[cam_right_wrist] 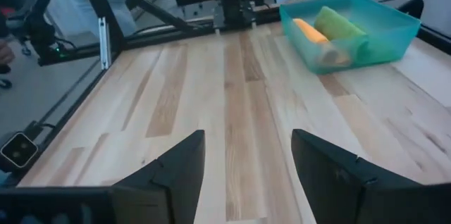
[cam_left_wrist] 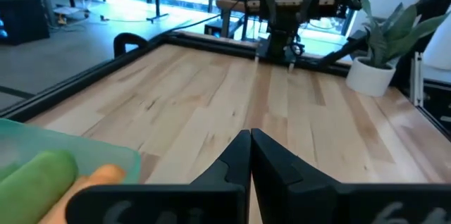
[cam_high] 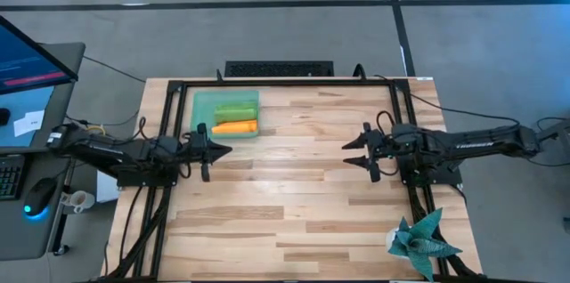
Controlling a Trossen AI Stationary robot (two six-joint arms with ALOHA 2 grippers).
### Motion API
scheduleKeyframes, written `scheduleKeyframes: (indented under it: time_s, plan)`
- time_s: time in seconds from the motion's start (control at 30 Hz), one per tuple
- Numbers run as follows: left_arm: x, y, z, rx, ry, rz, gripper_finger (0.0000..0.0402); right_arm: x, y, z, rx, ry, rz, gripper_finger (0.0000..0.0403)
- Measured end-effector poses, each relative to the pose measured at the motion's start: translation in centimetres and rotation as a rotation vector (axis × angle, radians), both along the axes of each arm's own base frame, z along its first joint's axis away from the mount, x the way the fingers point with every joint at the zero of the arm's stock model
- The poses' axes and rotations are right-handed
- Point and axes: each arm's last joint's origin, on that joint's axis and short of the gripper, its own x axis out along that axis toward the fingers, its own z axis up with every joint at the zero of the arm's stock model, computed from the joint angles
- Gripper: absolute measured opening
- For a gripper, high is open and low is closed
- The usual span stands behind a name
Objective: Roll microfiber towels into tight, uniform cylinder then place into a basket
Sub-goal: Return to Home Position
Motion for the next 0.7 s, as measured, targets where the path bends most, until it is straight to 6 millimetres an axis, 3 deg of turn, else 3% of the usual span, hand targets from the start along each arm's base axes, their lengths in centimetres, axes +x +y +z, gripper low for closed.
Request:
scheduleKeyframes:
  time_s: [0.27,0.7]
  plan:
    - [-0.2,-0.7,-1.1,0.002,-0.031,-0.037,0.0000,-0.7,-0.1,-2.5,0.022,-0.045,-0.012,0.0233]
    - [-0.5,-2.5,0.1,0.109,-0.141,-0.165,0.0000,-2.0,-0.1,-4.8,0.055,-0.127,-0.046,0.0233]
